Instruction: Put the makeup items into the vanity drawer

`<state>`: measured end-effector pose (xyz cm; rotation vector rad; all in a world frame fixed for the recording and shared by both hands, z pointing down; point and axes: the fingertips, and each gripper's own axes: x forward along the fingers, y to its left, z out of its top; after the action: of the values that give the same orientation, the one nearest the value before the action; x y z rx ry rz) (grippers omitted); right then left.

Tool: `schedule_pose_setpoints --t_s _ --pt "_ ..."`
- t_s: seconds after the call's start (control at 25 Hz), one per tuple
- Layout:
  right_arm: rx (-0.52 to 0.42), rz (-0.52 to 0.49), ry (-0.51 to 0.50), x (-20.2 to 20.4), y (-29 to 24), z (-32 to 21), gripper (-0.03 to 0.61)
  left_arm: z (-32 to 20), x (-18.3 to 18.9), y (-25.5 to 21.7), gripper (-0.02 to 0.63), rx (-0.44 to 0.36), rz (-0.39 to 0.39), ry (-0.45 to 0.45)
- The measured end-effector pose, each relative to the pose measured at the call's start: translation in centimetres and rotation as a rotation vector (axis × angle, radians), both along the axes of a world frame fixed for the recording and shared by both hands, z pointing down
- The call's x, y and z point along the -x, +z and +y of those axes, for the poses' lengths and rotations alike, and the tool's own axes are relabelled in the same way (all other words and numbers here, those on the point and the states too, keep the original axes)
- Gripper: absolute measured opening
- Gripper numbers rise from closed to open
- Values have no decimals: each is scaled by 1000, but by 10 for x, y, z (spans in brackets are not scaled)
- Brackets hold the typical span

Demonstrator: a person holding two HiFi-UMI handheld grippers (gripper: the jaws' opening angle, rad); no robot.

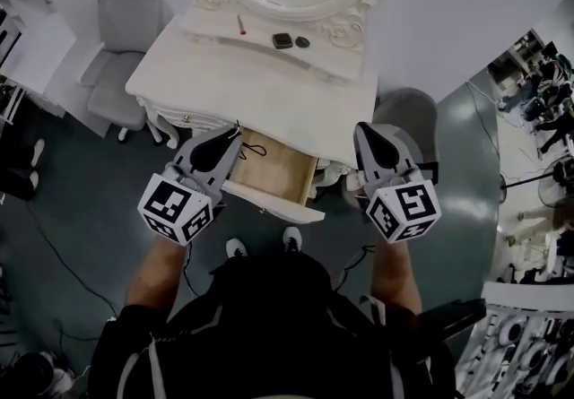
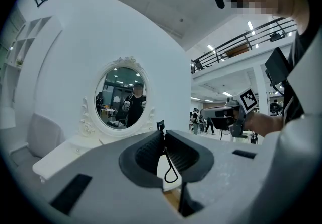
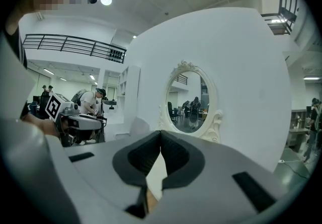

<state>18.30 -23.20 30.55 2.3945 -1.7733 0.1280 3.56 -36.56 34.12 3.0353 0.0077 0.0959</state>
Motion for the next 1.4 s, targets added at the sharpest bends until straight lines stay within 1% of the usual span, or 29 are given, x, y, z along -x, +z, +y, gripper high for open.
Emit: schedule_pose_setpoints --t_s 0.12,0.24,0.44,0.64,0.76,1.0,1.16,1.4 --pt "-4 -6 -3 -17 3 -1 5 -3 -16 13 25 -7 -40 -15" --pt "2 -18 -11 -32 8 -2 5 -5 -32 26 25 5 -68 -26" --pt "8 -40 -15 -54 19 -3 5 -14 -54 49 25 69 -95 -55" --pt "48 -71 -6 -72 41 5 5 -11 -76 82 25 82 -149 -55" --pt "59 -76 -1 -81 52 5 5 -18 -88 105 25 71 -171 -63" --pt "108 -103 7 -88 73 13 5 -21 -101 169 25 118 -291 -65" --pt "127 -116 8 -97 88 17 5 -24 -115 217 25 114 -373 -61" --pt "161 -149 21 -100 109 35 5 -13 -120 272 25 114 -480 -35"
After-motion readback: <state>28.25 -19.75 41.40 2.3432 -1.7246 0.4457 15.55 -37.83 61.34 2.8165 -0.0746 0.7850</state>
